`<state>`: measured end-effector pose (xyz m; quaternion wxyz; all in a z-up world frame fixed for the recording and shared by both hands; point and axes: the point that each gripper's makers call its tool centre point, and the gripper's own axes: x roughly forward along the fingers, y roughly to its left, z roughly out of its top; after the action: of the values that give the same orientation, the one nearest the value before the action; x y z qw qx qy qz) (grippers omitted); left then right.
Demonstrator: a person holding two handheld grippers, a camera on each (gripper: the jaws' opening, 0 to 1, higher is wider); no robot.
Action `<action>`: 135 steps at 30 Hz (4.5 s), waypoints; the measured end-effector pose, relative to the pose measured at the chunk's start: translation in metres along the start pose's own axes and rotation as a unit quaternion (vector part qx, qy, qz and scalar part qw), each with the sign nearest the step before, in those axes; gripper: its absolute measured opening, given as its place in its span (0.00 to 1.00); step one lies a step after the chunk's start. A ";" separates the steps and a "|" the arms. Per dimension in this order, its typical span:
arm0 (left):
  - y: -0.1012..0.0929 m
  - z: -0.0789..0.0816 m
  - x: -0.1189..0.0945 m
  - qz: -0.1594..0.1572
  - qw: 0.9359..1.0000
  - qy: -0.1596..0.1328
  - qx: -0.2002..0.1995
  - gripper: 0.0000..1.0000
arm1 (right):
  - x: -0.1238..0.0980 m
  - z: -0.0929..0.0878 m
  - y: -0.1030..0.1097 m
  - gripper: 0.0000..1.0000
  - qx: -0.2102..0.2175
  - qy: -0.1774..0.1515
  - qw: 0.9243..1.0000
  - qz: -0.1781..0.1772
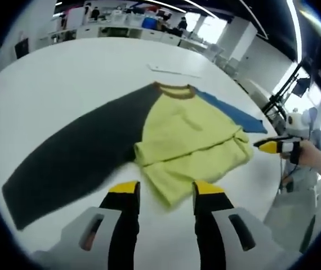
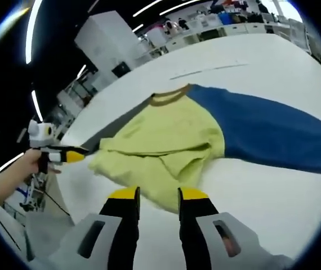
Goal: Fold the garment on the visible template until the final outline fits inside the template.
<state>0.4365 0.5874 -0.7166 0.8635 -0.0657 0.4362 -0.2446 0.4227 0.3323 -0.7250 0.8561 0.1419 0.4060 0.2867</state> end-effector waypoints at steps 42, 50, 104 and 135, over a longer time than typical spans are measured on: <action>0.019 0.014 0.042 0.002 1.000 -0.001 -0.020 0.15 | 0.025 0.013 -0.022 0.11 0.054 -0.009 0.998 -0.038; 0.025 0.016 0.048 0.014 1.000 -0.001 -0.026 0.02 | 0.027 0.013 -0.023 0.07 0.041 -0.004 0.998 -0.038; 0.001 0.050 -0.044 0.008 0.995 -0.088 -0.046 0.00 | -0.075 0.067 -0.019 0.03 -0.170 -0.045 0.980 -0.095; -0.032 0.134 -0.120 -0.008 0.982 -0.190 -0.005 0.00 | -0.135 0.140 0.013 0.03 -0.318 -0.086 0.939 -0.097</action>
<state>0.4704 0.6036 -0.5376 0.9285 -0.1184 0.2645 -0.2323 0.4579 0.2590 -0.5480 0.9117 -0.1536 0.2304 0.3035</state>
